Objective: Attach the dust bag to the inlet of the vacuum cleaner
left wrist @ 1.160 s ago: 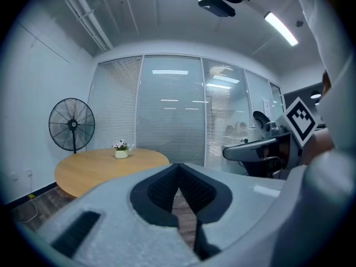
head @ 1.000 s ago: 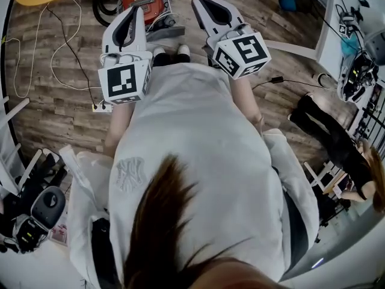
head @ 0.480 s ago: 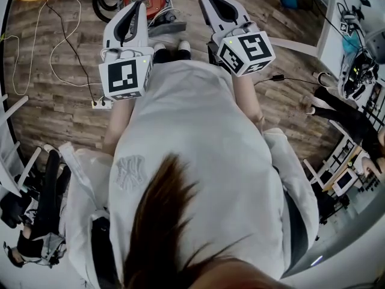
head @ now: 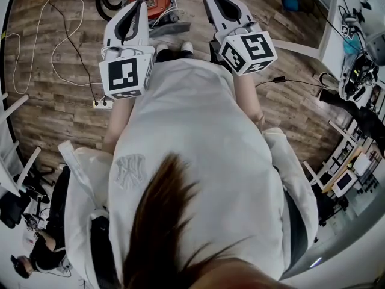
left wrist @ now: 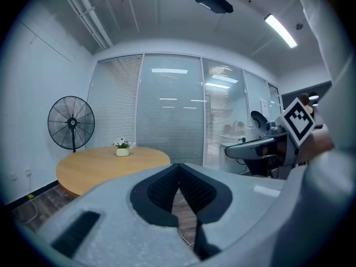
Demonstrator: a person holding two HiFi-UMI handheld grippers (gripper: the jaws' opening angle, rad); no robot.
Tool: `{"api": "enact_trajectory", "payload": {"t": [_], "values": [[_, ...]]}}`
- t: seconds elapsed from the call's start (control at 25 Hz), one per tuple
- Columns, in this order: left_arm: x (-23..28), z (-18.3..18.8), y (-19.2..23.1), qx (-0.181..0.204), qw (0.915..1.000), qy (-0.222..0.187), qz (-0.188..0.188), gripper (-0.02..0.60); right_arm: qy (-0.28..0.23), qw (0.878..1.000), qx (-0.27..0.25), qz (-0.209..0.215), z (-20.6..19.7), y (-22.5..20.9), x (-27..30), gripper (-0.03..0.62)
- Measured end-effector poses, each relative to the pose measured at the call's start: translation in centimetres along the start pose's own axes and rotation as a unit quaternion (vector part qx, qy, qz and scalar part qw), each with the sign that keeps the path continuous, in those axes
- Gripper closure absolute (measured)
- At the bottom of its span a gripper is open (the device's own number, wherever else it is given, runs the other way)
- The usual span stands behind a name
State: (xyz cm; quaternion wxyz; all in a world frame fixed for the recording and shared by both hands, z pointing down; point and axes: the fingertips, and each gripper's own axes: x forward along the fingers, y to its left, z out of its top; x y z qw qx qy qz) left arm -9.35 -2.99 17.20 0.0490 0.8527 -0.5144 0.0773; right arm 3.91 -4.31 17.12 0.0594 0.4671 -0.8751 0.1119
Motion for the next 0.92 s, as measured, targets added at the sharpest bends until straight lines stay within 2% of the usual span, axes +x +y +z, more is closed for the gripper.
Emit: {"api": "enact_trajectory", "payload": {"t": [0.36,0.92], "values": [[-1.4,-0.7,1.4,0.0,1.0,-0.002,-0.003,0.565,-0.009,1.0,0.001,-0.019,-0.2,0.9,0.0,0.592],[-3.0,-1.4,2.3,-0.002,1.0,0.0,0.009,0.565,-0.01,1.0,-0.004,-0.022,-0.4,1.8,-0.2,0.592]]}}
